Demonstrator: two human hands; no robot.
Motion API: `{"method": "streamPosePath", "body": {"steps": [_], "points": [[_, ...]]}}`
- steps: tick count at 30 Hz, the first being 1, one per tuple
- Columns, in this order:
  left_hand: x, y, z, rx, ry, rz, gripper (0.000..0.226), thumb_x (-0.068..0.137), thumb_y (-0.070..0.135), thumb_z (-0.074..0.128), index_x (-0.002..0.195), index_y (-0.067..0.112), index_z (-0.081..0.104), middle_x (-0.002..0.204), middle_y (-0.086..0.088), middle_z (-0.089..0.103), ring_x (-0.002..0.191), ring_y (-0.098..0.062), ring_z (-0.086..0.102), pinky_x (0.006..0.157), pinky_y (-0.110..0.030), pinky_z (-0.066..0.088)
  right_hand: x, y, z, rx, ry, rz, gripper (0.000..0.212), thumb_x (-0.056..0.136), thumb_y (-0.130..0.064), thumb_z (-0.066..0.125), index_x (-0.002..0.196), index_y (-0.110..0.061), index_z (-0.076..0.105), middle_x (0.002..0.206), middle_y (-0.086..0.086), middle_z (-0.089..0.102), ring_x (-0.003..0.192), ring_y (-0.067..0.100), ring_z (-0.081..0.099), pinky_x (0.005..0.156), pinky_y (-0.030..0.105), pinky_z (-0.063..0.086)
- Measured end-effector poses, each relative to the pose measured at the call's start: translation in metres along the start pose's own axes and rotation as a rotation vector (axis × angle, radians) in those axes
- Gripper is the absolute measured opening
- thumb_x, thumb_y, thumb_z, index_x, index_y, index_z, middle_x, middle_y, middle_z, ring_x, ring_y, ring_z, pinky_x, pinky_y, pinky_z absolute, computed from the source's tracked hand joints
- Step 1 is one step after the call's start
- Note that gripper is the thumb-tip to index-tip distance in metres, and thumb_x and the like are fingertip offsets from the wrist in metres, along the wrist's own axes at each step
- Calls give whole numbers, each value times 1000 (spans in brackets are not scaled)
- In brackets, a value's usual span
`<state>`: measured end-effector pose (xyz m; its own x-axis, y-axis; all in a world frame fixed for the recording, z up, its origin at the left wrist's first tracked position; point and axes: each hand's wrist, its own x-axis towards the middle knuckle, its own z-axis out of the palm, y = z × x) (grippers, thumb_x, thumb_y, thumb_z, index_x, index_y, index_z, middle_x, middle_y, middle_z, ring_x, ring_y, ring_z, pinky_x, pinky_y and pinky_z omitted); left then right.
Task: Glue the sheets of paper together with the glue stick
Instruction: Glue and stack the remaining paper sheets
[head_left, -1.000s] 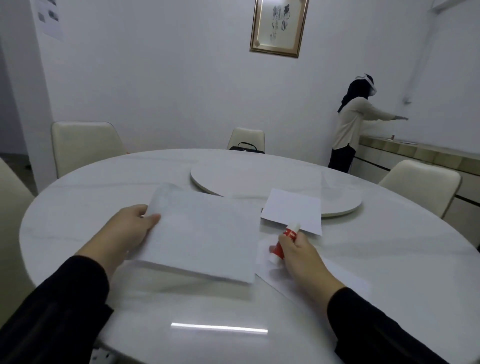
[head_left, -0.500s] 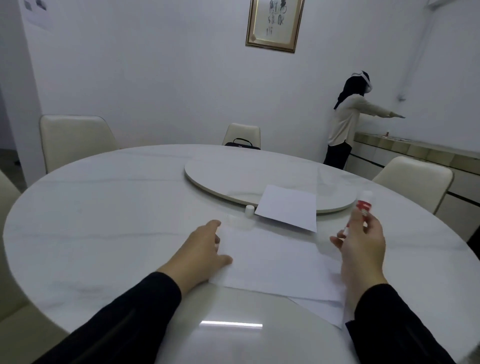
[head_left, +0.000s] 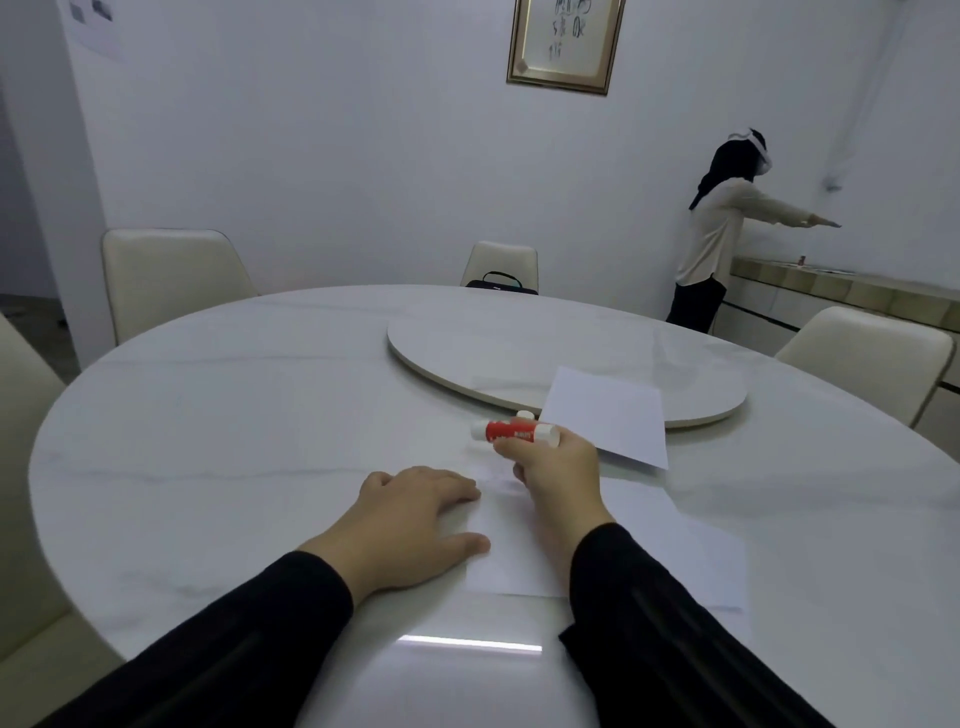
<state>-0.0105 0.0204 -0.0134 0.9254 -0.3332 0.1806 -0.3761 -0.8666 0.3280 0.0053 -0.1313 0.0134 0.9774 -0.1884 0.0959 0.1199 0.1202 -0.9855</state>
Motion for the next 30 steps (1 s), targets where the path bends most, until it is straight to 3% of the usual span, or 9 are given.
{"method": "streamPosePath", "body": {"steps": [3, 6, 8, 12, 16, 18, 22, 30], "points": [[1, -5, 0, -20, -21, 3, 61, 78, 64, 55, 133, 40, 43, 143, 26, 37, 136, 1, 23, 108, -32, 14, 3, 11, -2, -6, -33, 27, 25, 76, -1, 69, 57, -18, 71, 57, -15, 59, 65, 9, 48, 68, 23, 37], [2, -8, 0, -16, -36, 7, 63, 76, 66, 55, 133, 42, 43, 143, 27, 36, 135, 1, 22, 107, -32, 14, 8, 16, 1, -46, 11, 22, 11, 79, -12, 64, 73, -20, 66, 64, -7, 54, 65, 13, 45, 71, 28, 38], [1, -8, 0, 9, -36, 3, 64, 75, 69, 53, 133, 43, 43, 144, 27, 35, 136, 0, 21, 107, -33, 15, 9, 16, 3, -207, -4, -20, 4, 82, -15, 58, 83, -18, 61, 69, -8, 58, 66, 11, 49, 67, 23, 39], [0, -6, -1, 31, -32, -33, 65, 73, 71, 53, 131, 45, 43, 145, 24, 34, 136, -6, 22, 110, -35, 17, 10, 19, 6, -477, -80, -116, 14, 85, -18, 55, 92, -6, 58, 79, -3, 57, 70, 13, 52, 64, 26, 43], [-1, -3, -3, 46, -44, -43, 66, 73, 71, 53, 133, 45, 43, 146, 23, 34, 136, -7, 23, 110, -34, 18, 9, 18, 8, -580, -107, -179, 13, 84, -15, 53, 89, -3, 55, 81, 2, 54, 69, 15, 47, 61, 25, 39], [-1, -2, -5, 57, -57, -48, 66, 74, 71, 51, 134, 44, 42, 146, 23, 33, 137, -7, 23, 110, -35, 18, 7, 16, 7, -571, -127, -170, 7, 83, -14, 53, 81, -7, 51, 76, -1, 51, 65, 13, 44, 57, 23, 36], [-2, 0, -6, 65, -79, -55, 65, 75, 71, 50, 134, 46, 40, 148, 23, 32, 137, -7, 22, 110, -35, 18, 3, 13, 4, -571, -154, -148, 14, 83, -14, 53, 72, -15, 44, 70, -4, 46, 60, 10, 40, 55, 21, 33], [-5, -6, -14, 102, -210, -26, 75, 75, 73, 49, 142, 47, 28, 153, 23, 21, 142, -8, 14, 114, -37, 13, -15, 8, -6, -631, -204, -173, 7, 78, -17, 58, 76, -13, 53, 69, -6, 50, 60, 9, 44, 57, 20, 36]]}}
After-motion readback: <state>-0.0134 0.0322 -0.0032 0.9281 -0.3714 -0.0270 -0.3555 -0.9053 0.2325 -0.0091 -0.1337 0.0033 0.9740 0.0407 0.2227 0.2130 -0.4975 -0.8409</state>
